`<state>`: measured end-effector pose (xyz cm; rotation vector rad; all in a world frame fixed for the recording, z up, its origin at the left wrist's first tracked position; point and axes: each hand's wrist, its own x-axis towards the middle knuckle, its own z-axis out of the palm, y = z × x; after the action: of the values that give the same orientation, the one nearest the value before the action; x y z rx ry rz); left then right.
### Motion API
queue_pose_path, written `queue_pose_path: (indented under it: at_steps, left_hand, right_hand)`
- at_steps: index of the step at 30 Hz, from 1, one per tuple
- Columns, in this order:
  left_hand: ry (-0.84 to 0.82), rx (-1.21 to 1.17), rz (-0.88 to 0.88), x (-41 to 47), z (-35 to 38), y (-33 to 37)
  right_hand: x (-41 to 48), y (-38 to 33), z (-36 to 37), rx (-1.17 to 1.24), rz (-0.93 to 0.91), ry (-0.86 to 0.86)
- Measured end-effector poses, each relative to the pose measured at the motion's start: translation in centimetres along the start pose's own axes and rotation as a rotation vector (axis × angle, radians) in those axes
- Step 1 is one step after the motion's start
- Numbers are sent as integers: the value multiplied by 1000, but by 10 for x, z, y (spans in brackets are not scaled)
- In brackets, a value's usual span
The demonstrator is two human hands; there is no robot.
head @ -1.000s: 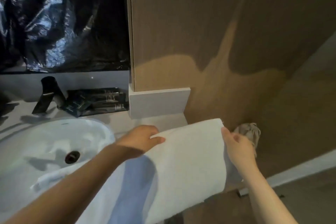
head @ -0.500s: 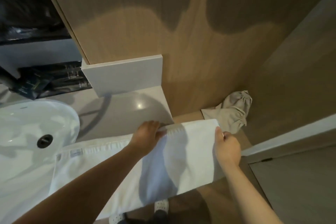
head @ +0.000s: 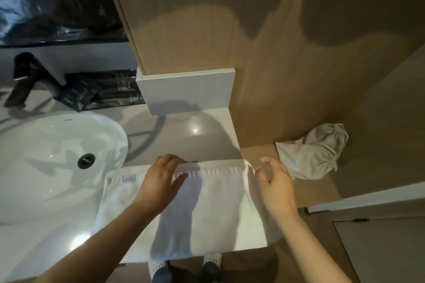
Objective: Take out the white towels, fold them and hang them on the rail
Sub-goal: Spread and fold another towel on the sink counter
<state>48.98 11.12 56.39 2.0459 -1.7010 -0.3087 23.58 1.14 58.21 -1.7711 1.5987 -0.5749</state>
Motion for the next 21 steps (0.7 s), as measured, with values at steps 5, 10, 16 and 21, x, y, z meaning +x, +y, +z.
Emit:
queue_pose_path:
  at_steps: [5,10,16,21]
  left_hand:
    - [74,23,-177,-51,-39,-55]
    - [118,-21,-396,-97,-61,-92]
    - [57,-215,-574,-112,-61,-102]
    - [65,-329,-632,-104,-57,-103]
  right_hand:
    - [-16,-53,49,-110,-270,-251]
    - [-37,-82,99,-141,-391,-399]
    - [-48,-101,141,-282,-436,-479]
    - [-47,-106,161,-416,-426,-486]
